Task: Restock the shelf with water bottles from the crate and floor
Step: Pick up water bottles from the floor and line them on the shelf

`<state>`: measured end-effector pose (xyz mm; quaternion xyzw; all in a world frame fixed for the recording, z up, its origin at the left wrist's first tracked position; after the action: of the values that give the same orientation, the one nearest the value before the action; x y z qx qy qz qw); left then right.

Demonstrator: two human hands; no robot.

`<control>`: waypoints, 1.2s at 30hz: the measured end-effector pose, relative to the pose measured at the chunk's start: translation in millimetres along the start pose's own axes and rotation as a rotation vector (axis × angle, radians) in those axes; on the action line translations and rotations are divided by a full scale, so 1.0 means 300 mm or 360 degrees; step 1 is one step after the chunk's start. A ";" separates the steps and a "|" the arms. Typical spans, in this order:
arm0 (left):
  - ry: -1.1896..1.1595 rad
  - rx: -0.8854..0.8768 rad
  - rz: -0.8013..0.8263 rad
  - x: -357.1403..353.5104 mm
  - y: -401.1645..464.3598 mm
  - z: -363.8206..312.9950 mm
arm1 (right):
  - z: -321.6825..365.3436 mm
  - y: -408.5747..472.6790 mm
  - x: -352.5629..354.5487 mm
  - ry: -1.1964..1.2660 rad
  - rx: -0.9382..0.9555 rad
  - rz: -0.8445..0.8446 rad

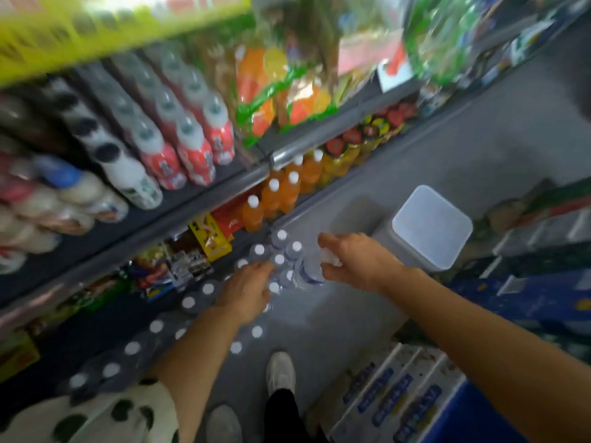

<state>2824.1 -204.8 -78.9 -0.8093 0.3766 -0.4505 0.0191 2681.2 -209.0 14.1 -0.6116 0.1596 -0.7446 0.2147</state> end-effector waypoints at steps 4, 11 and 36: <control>-0.0183 -0.0130 -0.0050 0.301 -0.146 -0.219 | 0.183 -0.235 0.524 -0.0033 0.0165 -0.0281; -0.0407 -0.0434 -0.0196 0.891 -0.426 -0.617 | 0.605 -0.664 1.263 -0.0112 0.0645 -0.0600; -0.0587 -0.0759 -0.1040 2.040 -1.069 -1.026 | 1.294 -1.248 2.364 -0.0217 0.0936 -0.1492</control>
<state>2975.1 -264.0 659.8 -0.9344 0.1847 -0.1815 -0.2445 2901.4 -243.6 876.7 -0.5782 -0.3583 -0.7323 0.0320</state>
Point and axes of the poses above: each hand's wrist, its own y-axis towards the middle knuckle, its own x-axis out of the back of the hand, z = x × y, the point moved 10 cm from there along y, towards the middle knuckle, and after that the axes turned 9 degrees about -x, right-handed, at the moved point
